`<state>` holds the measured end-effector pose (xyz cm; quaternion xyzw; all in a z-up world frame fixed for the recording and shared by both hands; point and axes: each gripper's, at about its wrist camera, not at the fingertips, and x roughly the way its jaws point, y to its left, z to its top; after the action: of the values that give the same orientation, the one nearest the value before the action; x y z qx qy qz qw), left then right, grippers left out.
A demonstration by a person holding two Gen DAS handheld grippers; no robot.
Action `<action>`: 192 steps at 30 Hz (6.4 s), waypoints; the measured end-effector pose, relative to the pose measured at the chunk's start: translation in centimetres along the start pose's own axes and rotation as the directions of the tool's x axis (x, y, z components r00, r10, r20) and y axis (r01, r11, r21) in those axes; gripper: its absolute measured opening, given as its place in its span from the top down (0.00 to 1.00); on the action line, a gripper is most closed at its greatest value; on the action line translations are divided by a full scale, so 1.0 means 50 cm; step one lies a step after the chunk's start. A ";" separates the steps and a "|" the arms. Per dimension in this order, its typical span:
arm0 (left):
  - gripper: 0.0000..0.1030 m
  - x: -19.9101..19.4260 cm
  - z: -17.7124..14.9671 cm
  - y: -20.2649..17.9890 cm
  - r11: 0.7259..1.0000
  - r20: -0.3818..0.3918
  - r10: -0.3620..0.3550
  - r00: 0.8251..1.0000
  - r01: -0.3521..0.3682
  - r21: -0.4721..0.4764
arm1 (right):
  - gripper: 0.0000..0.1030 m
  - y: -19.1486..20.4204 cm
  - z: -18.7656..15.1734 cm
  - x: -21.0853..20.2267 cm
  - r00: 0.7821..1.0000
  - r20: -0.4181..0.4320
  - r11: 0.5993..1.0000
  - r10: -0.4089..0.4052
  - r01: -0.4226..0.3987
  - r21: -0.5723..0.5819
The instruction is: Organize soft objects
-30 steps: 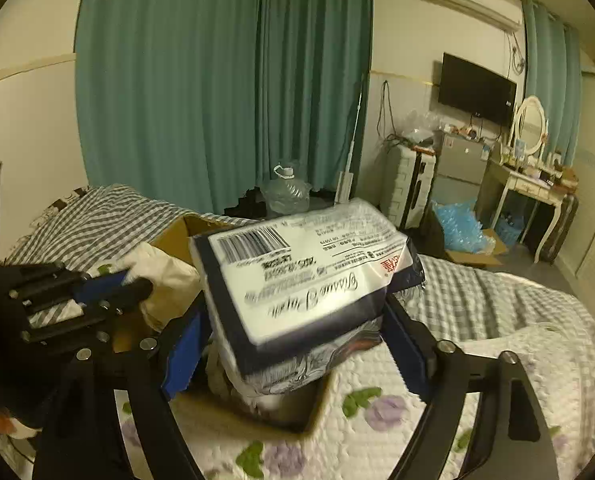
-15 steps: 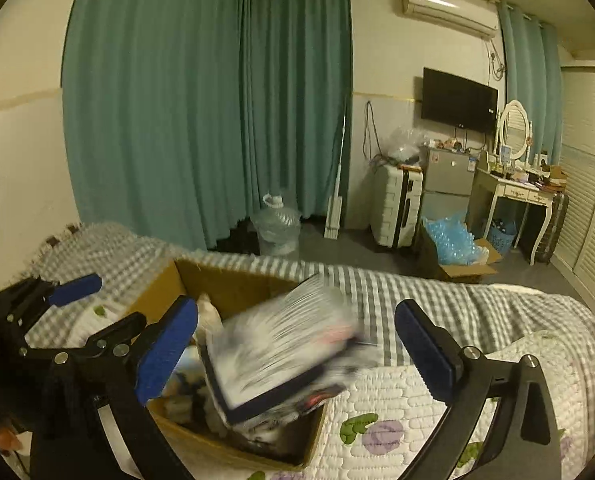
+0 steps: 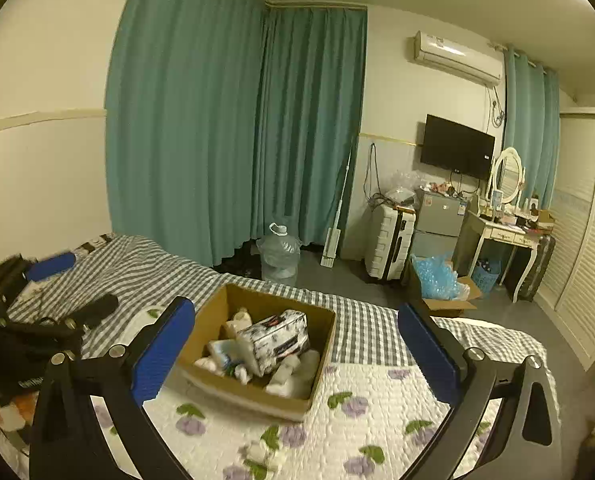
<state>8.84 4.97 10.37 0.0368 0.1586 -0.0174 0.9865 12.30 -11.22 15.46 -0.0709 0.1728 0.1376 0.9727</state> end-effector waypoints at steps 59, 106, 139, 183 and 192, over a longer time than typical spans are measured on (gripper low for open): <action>0.20 0.202 -0.362 -0.041 0.996 -0.415 0.003 0.910 -0.042 -0.083 | 0.44 0.068 -0.482 0.243 0.906 -0.422 0.993 0.034 0.016 0.115; 0.20 0.302 -0.061 -0.057 0.997 -0.136 0.067 0.988 -0.063 0.035 | 0.11 -0.056 -0.130 0.378 0.985 -0.171 0.991 0.001 0.021 0.129; 0.10 -0.067 -0.119 -0.025 0.993 0.153 0.115 0.982 -0.112 -0.023 | 0.00 0.022 -0.157 -0.111 0.983 0.170 0.991 -0.075 0.054 0.125; 0.10 0.019 -0.236 0.005 0.992 -0.008 0.078 0.997 -0.079 -0.096 | 0.00 0.025 -0.308 0.029 0.998 -0.011 0.985 -0.063 0.064 0.161; 0.10 0.019 -0.240 0.005 0.993 -0.011 0.073 0.997 -0.074 -0.094 | 0.00 0.024 -0.308 0.026 0.998 -0.010 0.985 -0.063 0.064 0.161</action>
<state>6.03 6.13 -1.30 -0.0038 0.1614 0.0265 0.9865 8.25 -12.61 0.54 0.0019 0.1833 0.0919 0.9788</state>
